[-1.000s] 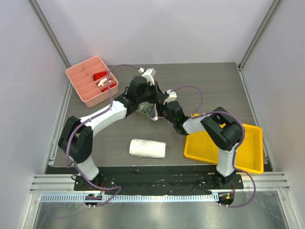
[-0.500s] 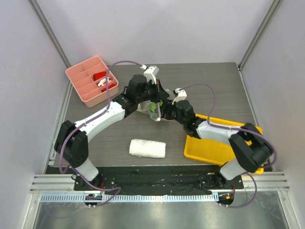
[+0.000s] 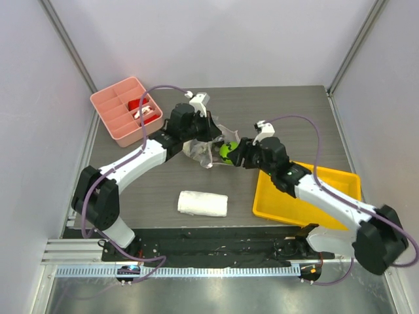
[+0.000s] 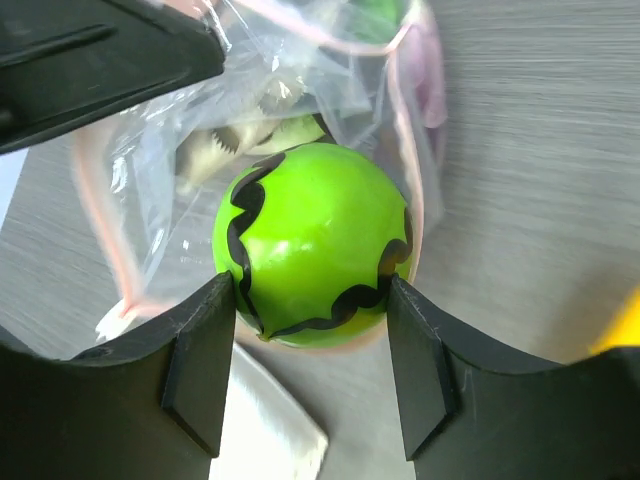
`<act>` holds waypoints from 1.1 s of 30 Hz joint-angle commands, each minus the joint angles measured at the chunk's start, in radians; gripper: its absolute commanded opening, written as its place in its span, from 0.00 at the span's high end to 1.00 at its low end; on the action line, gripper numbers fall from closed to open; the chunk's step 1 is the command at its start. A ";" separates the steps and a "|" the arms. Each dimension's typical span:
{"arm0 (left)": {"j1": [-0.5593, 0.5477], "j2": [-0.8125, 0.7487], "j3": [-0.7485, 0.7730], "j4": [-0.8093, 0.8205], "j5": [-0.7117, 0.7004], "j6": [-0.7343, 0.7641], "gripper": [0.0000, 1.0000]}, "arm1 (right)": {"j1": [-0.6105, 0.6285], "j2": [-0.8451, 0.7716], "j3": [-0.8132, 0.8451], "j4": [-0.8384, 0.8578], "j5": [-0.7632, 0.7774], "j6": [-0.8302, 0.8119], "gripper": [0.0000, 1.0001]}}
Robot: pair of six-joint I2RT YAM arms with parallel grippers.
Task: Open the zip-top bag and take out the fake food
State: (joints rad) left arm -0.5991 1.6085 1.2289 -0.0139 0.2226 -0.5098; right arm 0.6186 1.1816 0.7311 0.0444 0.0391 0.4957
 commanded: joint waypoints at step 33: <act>-0.011 -0.059 -0.098 0.410 0.311 -0.053 1.00 | -0.005 -0.524 0.002 -0.666 0.418 0.258 0.00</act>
State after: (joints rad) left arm -0.6025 1.6054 1.1389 0.2813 0.4915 -0.5678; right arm 0.5819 0.6353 0.5888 -0.7536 0.4229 0.8574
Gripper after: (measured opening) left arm 0.002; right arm 0.996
